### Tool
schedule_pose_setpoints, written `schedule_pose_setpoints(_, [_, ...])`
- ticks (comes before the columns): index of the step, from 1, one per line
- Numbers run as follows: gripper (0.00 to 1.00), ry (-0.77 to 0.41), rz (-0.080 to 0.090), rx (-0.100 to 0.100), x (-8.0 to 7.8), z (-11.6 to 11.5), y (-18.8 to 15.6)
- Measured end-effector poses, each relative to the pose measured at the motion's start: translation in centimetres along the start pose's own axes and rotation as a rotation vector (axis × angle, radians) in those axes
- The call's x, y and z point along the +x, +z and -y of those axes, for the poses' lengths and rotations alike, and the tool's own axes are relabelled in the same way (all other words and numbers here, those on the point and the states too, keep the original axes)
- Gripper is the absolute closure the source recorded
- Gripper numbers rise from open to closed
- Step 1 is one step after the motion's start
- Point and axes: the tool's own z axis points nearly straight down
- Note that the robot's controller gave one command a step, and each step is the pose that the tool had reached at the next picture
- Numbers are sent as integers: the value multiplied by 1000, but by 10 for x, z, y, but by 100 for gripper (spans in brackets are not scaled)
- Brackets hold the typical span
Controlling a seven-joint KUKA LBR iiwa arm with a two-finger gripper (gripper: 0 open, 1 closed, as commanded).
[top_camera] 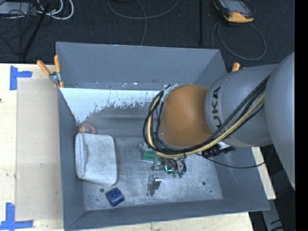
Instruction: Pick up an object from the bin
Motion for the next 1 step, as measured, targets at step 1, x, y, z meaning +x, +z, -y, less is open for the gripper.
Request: schedule_pose_setpoints(1, [0, 127, 22, -7, -48, 70, 54])
